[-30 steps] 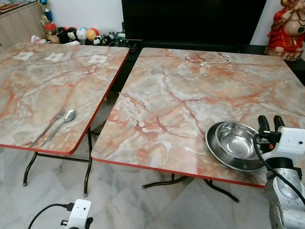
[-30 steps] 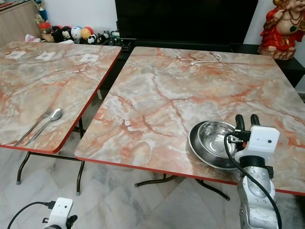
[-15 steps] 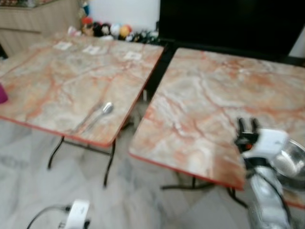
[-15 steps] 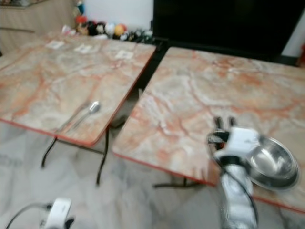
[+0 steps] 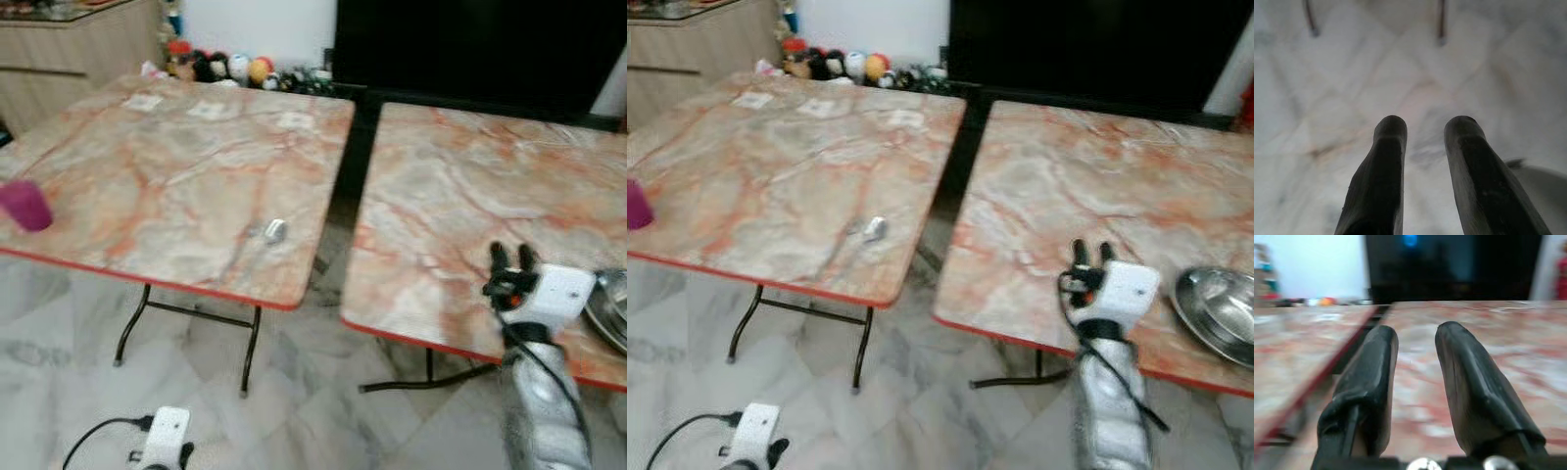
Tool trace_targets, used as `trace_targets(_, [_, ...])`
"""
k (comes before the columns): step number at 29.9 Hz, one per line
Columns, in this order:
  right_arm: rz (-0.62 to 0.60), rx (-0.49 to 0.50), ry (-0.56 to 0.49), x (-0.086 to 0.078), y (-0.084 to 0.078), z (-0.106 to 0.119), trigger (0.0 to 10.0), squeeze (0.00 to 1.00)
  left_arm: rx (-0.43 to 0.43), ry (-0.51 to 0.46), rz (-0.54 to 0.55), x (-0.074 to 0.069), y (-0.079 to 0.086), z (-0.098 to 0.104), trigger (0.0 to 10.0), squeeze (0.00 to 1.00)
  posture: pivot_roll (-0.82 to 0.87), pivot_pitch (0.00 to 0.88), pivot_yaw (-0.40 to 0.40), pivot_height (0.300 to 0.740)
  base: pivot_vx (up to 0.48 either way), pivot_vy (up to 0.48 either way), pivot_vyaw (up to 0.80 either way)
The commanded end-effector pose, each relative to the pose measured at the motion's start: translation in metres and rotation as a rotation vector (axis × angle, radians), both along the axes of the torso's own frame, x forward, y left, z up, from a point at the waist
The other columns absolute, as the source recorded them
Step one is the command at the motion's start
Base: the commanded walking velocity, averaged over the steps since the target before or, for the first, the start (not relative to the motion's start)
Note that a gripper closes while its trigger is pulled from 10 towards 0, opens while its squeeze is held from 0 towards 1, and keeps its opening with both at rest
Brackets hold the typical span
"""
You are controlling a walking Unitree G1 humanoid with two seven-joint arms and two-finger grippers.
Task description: Setting the table
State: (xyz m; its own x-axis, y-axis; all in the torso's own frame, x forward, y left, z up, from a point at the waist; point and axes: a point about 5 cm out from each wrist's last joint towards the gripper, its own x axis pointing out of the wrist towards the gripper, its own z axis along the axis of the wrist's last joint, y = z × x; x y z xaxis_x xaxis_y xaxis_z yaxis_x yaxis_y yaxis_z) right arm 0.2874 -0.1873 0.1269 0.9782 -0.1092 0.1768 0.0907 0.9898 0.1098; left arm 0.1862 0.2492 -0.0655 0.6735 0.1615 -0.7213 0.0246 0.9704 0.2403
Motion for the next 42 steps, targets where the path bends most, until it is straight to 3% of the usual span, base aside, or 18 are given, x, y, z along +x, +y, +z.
trace_targets(1, [-0.034,-0.001,0.001,-0.0017,-0.0092,-0.0001,10.0,0.00,-0.012,0.004,-0.008,0.0006,-0.0043,-0.0011,10.0,0.00,0.05,0.000,-0.019,0.740,0.000,0.480,0.00])
trace_targets(31, [-0.048,0.042,0.006,0.0027,0.0001,-0.0014,10.0,0.00,-0.013,-0.001,0.009,0.0003,-0.0011,-0.0002,10.0,0.00,0.06,0.000,-0.021,0.740,0.000,0.477,0.00])
trace_targets(42, [-0.059,0.041,0.007,0.0035,-0.0029,-0.0011,10.0,0.00,-0.013,-0.010,-0.004,0.0017,-0.0020,0.0005,10.0,0.00,0.06,0.018,-0.023,0.740,0.000,0.031,0.00])
